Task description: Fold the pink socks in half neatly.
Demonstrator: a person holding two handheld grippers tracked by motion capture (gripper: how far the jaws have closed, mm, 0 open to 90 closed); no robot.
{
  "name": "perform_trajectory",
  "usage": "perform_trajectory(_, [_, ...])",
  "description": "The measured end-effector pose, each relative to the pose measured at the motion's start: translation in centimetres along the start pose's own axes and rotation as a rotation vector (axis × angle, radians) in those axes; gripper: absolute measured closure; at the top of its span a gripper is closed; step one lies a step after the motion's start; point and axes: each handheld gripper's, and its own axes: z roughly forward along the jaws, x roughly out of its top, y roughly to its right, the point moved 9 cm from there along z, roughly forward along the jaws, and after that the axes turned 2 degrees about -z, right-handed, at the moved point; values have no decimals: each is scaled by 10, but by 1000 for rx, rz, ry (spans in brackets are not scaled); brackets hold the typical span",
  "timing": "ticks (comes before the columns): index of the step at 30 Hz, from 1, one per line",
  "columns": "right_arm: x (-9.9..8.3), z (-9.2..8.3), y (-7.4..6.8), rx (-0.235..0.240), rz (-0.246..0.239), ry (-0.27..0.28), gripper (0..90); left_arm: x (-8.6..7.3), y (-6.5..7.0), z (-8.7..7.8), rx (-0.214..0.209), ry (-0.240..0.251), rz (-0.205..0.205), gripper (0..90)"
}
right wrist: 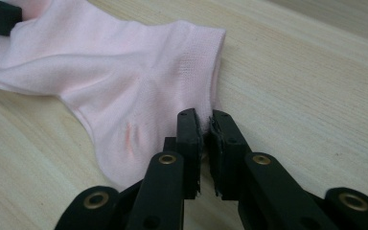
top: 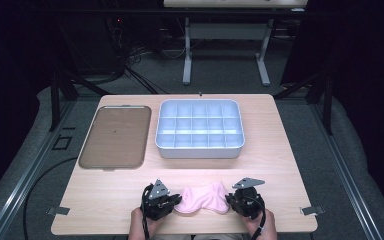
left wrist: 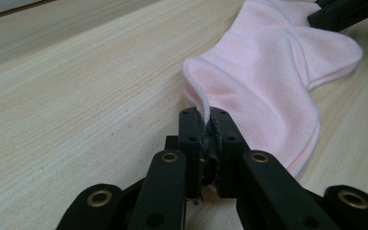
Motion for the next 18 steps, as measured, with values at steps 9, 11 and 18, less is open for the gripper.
perform_trajectory(9, [-5, -1, 4, 48, 41, 68, 853, 1, -1, 0, -2, 3, -4, 847])
perform_trajectory(11, [-6, -3, 5, 56, 54, 66, 853, 1, -1, 0, -2, 4, -5, 848])
perform_trajectory(18, [-7, -4, 5, 64, 73, 70, 852, 1, -1, 0, 7, 5, -7, 850])
